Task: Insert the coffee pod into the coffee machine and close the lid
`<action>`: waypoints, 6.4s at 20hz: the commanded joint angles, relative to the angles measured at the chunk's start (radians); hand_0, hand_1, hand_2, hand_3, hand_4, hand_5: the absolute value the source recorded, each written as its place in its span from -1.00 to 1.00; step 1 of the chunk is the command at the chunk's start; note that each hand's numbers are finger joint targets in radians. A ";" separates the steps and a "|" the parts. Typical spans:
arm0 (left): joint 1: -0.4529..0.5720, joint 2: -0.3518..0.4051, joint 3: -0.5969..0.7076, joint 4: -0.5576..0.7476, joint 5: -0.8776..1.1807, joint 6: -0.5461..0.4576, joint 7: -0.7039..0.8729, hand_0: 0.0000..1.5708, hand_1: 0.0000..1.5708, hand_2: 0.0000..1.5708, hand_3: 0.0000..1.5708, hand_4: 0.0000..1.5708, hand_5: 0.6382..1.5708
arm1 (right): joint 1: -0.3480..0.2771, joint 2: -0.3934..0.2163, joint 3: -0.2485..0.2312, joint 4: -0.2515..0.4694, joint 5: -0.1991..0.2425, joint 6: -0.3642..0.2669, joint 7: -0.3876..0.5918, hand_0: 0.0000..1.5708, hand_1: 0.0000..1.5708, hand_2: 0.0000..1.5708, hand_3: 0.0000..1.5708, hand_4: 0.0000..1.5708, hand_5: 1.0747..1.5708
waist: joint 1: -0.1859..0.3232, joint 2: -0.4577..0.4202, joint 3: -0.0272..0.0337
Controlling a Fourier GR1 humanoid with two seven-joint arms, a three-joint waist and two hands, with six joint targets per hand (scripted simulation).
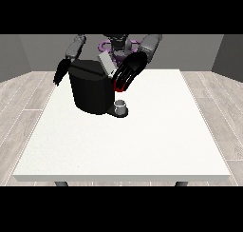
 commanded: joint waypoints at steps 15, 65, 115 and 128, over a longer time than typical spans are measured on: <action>0.392 -0.371 0.226 -0.010 0.361 -0.047 -0.035 -1.00 -1.00 -1.00 -1.00 -0.47 1.00 | 0.364 0.034 -0.017 0.087 -0.034 0.007 -0.109 -1.00 -1.00 -1.00 -1.00 -1.00 1.00 | 0.253 -0.457 -0.0042; 0.987 -0.475 0.087 -0.709 0.812 -0.074 0.155 -1.00 -1.00 -1.00 -1.00 -0.54 1.00 | -0.166 -0.077 -0.089 0.268 -0.215 0.220 0.007 -1.00 -1.00 -1.00 -1.00 -1.00 1.00 | 0.477 -0.337 -0.0021; 0.805 -0.526 -0.099 -0.770 0.765 -0.120 0.176 -1.00 -1.00 -1.00 -1.00 -0.50 1.00 | -0.500 -0.272 -0.037 0.003 0.004 0.161 0.400 -1.00 -1.00 -1.00 -1.00 -1.00 1.00 | 0.905 -0.072 0.0003; 0.714 -0.519 -0.109 -0.777 0.789 -0.163 0.190 -1.00 -1.00 -1.00 -1.00 -0.62 1.00 | -0.503 -0.300 -0.146 -0.111 -0.047 0.159 0.374 -1.00 -1.00 -1.00 -1.00 -1.00 1.00 | 0.993 0.027 -0.0007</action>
